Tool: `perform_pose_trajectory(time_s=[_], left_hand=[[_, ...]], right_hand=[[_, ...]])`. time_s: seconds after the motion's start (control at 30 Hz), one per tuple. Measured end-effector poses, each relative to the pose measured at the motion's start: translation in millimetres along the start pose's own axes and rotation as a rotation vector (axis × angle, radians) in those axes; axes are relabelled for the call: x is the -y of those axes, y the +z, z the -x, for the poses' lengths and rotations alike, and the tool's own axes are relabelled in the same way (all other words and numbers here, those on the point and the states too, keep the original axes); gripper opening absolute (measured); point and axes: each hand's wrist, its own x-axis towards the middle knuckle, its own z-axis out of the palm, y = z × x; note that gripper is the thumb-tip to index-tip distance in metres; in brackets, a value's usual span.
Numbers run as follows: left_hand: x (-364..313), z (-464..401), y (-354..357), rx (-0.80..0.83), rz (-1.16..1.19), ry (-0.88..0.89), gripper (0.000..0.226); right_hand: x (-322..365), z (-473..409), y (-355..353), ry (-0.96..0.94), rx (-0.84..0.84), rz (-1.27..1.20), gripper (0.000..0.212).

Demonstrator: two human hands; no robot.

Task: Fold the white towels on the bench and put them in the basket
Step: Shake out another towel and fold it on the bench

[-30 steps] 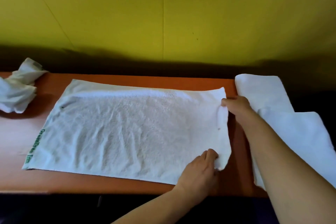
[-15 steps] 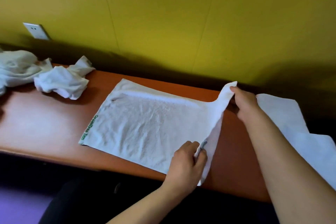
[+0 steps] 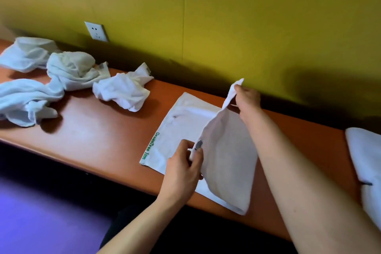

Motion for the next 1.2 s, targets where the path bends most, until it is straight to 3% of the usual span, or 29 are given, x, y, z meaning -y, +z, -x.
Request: perform_pose_trajectory(time_s=[0.33,0.5,0.63,0.73,0.87,0.97,1.03,1.1,1.2], left_hand=[[62.3,-51.5,-62.2,-0.201,-0.092,-0.153,0.014],[113.7,-73.0,-79.1,-0.215,-0.368,-0.22,0.022],[127.3,-74.9,-81.5,-0.261,-0.53,-0.185,0.028],[131.9,-73.0,-79.9,-0.27,-0.599,-0.15,0.025],[133.8,-67.6,-82.6,-0.24,-0.635,-0.154,0.035],[128.1,-69.0,-81.2,-0.167,-0.669,-0.207,0.046],[125.6,-69.1,-81.8,-0.151,-0.607,-0.234,0.037],[124.4,-66.4,-83.8,-0.131,-0.549,-0.206,0.027],[128.2,-59.2,-88.0,-0.118,-0.486,-0.213,0.034]], right_hand=[[-8.8,-4.1,118.5,-0.03,0.116,0.11,0.025],[-35.0,12.0,132.2,-0.109,0.294,0.202,0.031],[-78.8,33.9,90.5,-0.221,0.28,0.369,0.036],[-119.2,63.0,35.0,-0.292,0.215,0.503,0.027],[-169.9,115.2,-29.7,-0.373,-0.074,0.679,0.018],[-200.3,146.5,-57.7,-0.165,-0.258,0.768,0.039],[-214.8,162.0,-67.0,0.01,-0.231,0.841,0.047],[-223.0,170.0,-71.3,0.063,-0.171,0.828,0.04],[-217.6,175.9,-75.3,0.031,-0.137,0.665,0.02]])
